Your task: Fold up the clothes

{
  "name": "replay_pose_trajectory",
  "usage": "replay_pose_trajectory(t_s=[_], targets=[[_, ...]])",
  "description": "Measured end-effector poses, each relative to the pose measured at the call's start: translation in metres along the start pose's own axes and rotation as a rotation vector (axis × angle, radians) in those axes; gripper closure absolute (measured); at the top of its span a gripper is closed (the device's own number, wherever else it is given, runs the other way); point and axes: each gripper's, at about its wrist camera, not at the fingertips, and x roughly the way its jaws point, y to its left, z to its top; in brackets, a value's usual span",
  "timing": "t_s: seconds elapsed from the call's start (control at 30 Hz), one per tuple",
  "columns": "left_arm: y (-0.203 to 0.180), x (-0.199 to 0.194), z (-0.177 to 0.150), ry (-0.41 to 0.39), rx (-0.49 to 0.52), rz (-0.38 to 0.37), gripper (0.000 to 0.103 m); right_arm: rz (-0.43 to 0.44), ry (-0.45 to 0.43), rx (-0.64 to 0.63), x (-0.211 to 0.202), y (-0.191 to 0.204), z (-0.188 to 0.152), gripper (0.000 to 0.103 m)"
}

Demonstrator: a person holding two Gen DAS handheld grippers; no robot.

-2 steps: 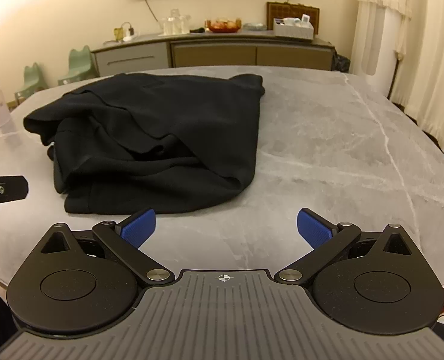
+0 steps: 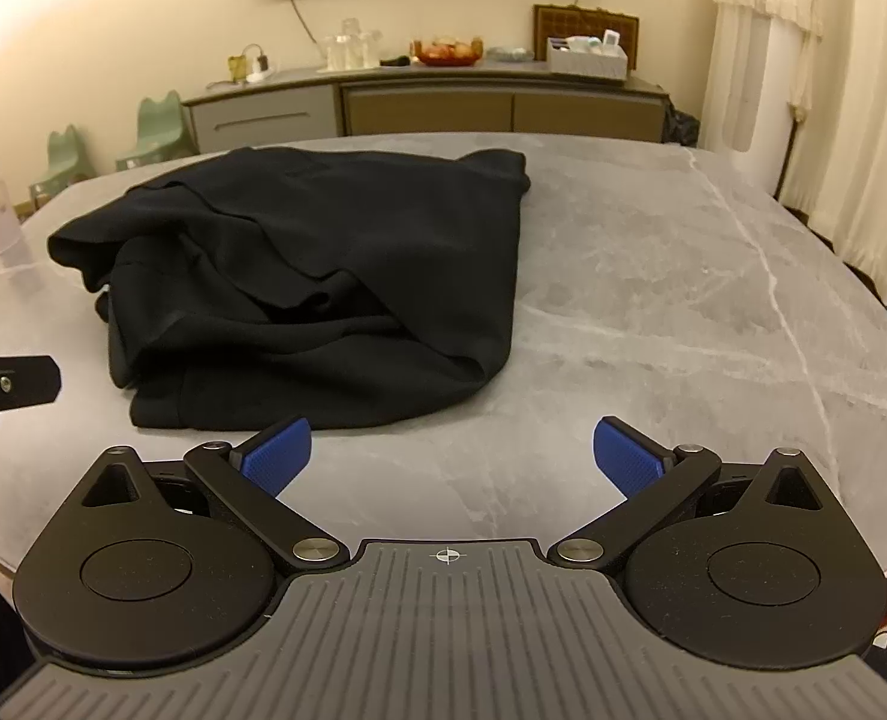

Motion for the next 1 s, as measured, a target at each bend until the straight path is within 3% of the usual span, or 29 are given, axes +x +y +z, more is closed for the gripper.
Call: replay_pose_trajectory(t_s=[0.3, 0.57, 0.7, 1.0], targets=[[-0.008, -0.002, -0.002, -0.006, 0.057, 0.023, 0.000, -0.012, 0.002, 0.006, -0.001, 0.004, 0.005, 0.000], [-0.013, -0.004, -0.004, 0.001, 0.049, -0.063, 0.000, -0.019, -0.007, -0.004, -0.009, 0.008, 0.008, 0.000], [-0.021, -0.004, -0.006, 0.013, 0.125, -0.027, 0.000, -0.030, -0.006, -0.005, -0.009, 0.008, 0.009, 0.000], [-0.018, -0.003, -0.005, 0.027, 0.124, -0.005, 0.000, 0.001, -0.013, -0.010, -0.015, 0.010, 0.011, 0.004]])
